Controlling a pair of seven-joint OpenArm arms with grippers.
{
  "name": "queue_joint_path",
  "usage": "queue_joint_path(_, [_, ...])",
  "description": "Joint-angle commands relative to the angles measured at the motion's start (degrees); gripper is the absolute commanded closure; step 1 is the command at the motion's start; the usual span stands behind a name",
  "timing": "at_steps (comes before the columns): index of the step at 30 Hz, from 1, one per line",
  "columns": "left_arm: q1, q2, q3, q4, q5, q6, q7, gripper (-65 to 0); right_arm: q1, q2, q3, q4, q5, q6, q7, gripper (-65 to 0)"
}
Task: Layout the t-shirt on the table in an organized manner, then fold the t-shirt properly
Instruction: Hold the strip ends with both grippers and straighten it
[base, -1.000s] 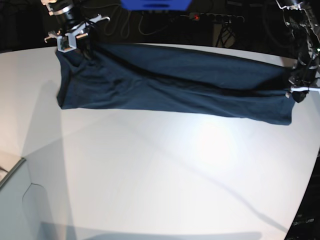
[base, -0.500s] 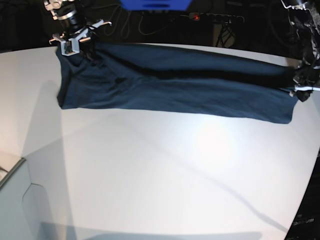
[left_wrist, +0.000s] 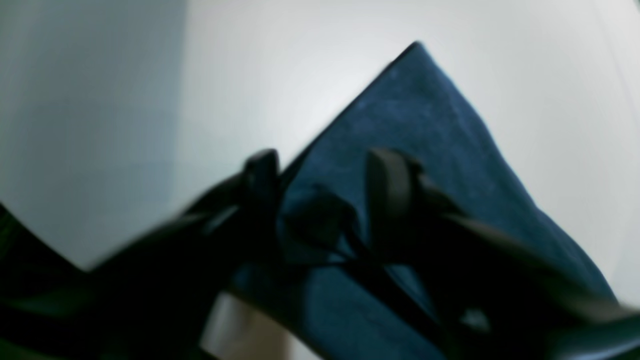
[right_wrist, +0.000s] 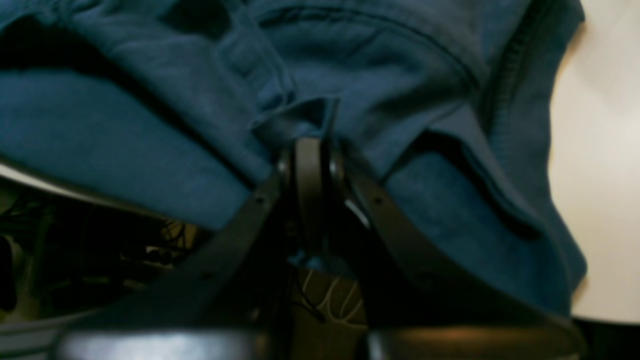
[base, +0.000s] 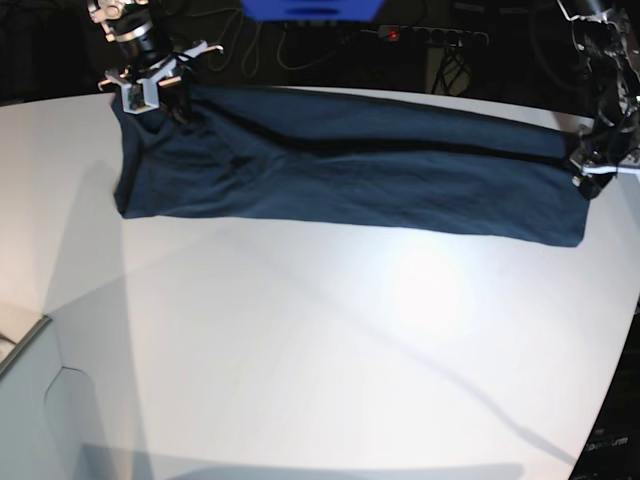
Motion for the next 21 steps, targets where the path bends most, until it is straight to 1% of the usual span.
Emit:
queue_joint_path(1, [0.19, -1.03, -0.24, 1.16, -0.58, -0.35, -1.13, -38.8, -0.30, 0.25, 0.07, 0.86, 0.48, 0.02, 1.48, 0.0])
queue_joint_path(3, [0.36, -1.03, -0.33, 1.34, -0.67, -0.35, -1.13, -44.3, -0.30, 0.25, 0.07, 0.86, 0.48, 0.02, 1.48, 0.0])
queue_joint_path(4, [0.36, -1.03, -0.33, 1.25, -0.67, -0.35, -1.13, -45.4, -0.30, 0.25, 0.07, 0.86, 0.48, 0.02, 1.48, 0.0])
queue_joint_path(8, [0.01, -2.09, -0.07, 0.90, -0.58, -0.35, -1.13, -44.7, -0.30, 0.25, 0.07, 1.13, 0.48, 0.02, 1.48, 0.0])
queue_joint_path(14, [-1.48, -2.27, 3.19, -2.44, -0.58, -0.35, -1.13, -43.6, -0.30, 0.25, 0.07, 1.13, 0.48, 0.02, 1.48, 0.0])
queue_joint_path(21, [-2.72, -2.35, 4.59, -7.45, -0.58, -0.35, -1.22, -43.4, -0.48, 0.25, 0.07, 1.13, 0.48, 0.02, 1.48, 0.0])
